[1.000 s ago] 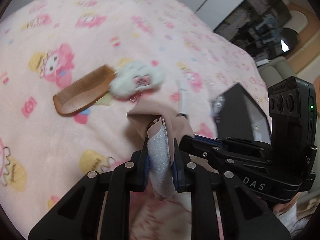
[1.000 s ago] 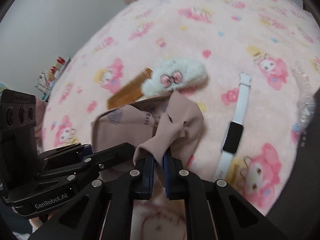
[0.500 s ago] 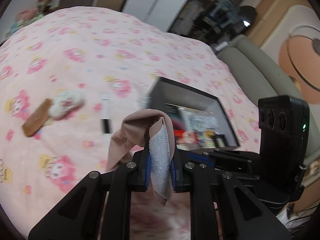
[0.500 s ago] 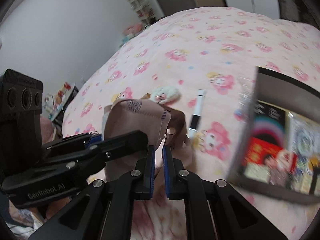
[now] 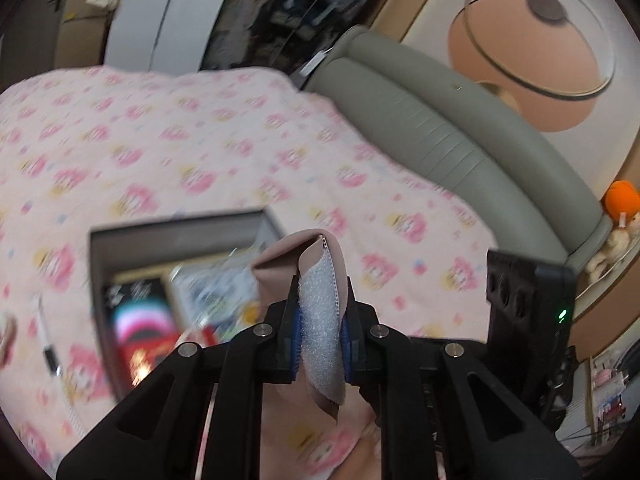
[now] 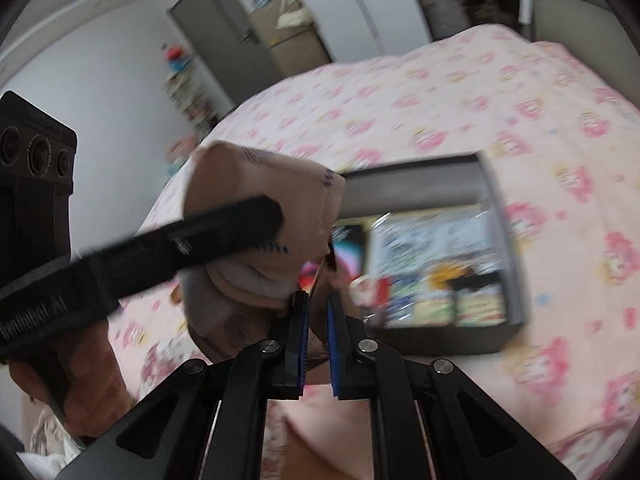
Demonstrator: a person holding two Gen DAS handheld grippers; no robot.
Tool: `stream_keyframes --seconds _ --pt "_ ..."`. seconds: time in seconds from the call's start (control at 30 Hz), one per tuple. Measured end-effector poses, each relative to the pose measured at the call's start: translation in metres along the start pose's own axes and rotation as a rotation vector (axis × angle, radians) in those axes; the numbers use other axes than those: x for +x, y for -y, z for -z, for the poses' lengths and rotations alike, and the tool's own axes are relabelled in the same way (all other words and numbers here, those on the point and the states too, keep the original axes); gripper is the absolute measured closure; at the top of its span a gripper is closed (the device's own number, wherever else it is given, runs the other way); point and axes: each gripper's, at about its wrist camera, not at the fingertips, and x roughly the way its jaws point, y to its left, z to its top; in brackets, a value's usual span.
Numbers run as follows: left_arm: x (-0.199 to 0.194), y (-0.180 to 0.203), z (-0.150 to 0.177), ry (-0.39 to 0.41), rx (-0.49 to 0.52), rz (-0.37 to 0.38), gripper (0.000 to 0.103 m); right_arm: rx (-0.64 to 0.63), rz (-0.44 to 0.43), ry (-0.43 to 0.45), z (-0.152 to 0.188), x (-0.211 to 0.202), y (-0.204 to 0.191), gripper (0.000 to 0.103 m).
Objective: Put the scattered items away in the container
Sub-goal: 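Lift the beige pouch with the left gripper and carry it to the box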
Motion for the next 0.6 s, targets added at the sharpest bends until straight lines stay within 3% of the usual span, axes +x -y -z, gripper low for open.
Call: stream_keyframes --seconds 0.1,0.2,0.33,0.47,0.53,0.6 --pt "0.007 0.008 -0.022 0.031 0.003 0.007 0.089 0.006 0.017 0.055 -0.018 -0.017 0.018 0.095" --pt "0.027 -0.012 -0.023 -0.003 -0.054 -0.044 0.089 0.007 -0.003 0.054 -0.035 -0.007 0.035 0.094" --pt "0.068 -0.067 0.011 -0.122 -0.146 -0.176 0.089 0.038 0.052 -0.057 -0.047 0.049 0.064 0.094" --pt "0.099 -0.114 0.043 -0.225 -0.201 -0.283 0.089 0.074 0.089 -0.195 -0.037 0.107 0.091 0.094" --pt "0.106 -0.128 0.051 -0.272 -0.198 -0.333 0.082 0.072 0.107 -0.242 -0.031 0.123 0.094 0.094" --pt "0.105 -0.137 0.055 -0.29 -0.188 -0.432 0.065 0.06 0.108 -0.282 -0.028 0.132 0.092 0.094"
